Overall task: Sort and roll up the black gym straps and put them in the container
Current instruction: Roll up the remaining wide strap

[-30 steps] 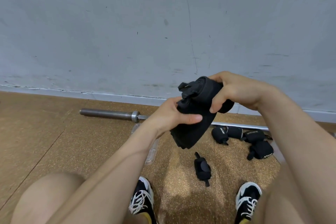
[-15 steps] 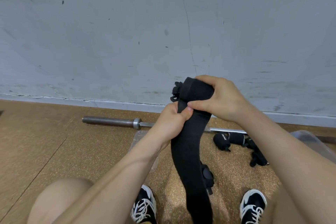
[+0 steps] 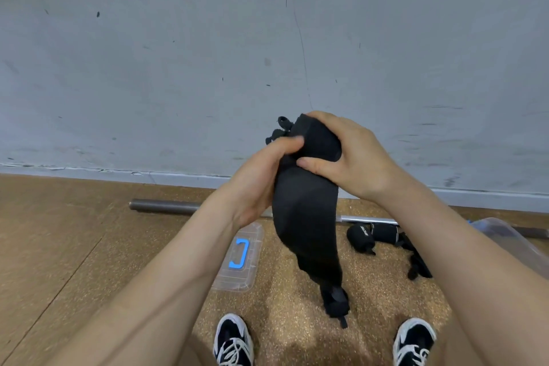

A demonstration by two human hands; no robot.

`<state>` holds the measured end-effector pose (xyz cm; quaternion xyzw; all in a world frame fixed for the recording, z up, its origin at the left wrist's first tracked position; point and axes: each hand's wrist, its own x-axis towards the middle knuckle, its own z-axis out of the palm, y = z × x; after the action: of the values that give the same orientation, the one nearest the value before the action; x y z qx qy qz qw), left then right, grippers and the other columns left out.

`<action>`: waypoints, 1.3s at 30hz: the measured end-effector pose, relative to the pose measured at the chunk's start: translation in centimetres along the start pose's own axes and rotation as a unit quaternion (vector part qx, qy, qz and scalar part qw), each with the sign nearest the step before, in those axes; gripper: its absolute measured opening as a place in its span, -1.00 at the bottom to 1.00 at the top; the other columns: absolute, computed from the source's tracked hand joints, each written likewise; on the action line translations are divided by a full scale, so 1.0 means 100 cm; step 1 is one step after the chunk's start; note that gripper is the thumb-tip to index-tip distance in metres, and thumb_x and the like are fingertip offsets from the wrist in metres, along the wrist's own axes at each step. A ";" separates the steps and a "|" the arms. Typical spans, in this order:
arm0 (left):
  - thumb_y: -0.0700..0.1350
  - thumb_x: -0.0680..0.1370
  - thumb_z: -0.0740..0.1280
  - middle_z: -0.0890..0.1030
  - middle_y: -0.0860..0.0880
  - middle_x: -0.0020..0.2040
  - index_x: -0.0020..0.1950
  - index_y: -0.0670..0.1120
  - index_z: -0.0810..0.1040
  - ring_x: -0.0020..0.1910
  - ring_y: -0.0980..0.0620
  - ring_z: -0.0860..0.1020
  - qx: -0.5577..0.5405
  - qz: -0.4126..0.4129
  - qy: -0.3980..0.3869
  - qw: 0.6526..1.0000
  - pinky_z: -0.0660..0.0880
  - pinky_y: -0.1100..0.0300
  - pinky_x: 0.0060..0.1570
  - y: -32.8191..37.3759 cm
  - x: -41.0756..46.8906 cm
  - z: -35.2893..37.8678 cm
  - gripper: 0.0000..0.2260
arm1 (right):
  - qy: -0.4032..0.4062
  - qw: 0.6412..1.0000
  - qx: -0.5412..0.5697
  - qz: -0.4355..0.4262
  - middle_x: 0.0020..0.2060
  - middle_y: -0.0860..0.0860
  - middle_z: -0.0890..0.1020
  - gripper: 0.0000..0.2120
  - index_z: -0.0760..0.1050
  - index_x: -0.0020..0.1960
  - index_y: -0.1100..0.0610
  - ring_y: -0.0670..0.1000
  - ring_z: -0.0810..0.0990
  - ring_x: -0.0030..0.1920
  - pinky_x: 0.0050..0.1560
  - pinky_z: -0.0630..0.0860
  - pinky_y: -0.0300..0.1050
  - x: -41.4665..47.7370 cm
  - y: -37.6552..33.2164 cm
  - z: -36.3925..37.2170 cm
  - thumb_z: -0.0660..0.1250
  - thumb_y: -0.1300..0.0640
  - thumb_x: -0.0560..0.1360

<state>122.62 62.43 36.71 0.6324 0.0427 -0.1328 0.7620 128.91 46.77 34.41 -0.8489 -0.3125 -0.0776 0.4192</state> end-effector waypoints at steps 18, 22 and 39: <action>0.08 0.56 0.30 0.73 -0.08 -0.02 0.12 -0.08 0.62 0.00 0.00 0.70 0.041 0.085 0.069 0.993 0.61 0.22 -0.12 -0.021 0.008 0.009 -0.71 | -0.073 0.896 0.399 0.178 0.12 0.19 0.65 -0.54 0.56 0.25 0.13 0.15 0.67 0.13 0.03 0.64 0.06 -0.009 0.003 -0.013 0.48 0.09 0.37; 0.16 0.45 0.36 0.72 -0.09 0.04 0.21 -0.10 0.61 0.04 -0.02 0.69 -0.008 0.063 0.081 0.995 0.62 0.11 -0.01 -0.022 0.007 0.014 -0.55 | -0.047 0.939 0.319 0.122 0.11 0.09 0.67 -0.57 0.56 0.25 0.07 0.07 0.66 0.12 0.08 0.64 -0.06 -0.008 0.004 -0.013 0.49 0.32 0.43; -0.08 0.53 0.41 0.67 -0.11 0.17 0.33 -0.13 0.50 0.17 -0.06 0.64 0.026 0.146 0.092 0.985 0.57 -0.02 0.17 -0.018 0.008 0.002 -0.61 | -0.075 0.865 0.460 0.187 0.04 0.02 0.69 -0.54 0.53 0.25 0.07 0.03 0.70 0.02 -0.10 0.59 -0.12 -0.011 0.001 -0.005 0.43 0.02 0.37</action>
<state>122.89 61.83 34.85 0.6606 0.0159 0.0376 0.7496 128.13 45.84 34.21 -0.6053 -0.1784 0.2186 0.7443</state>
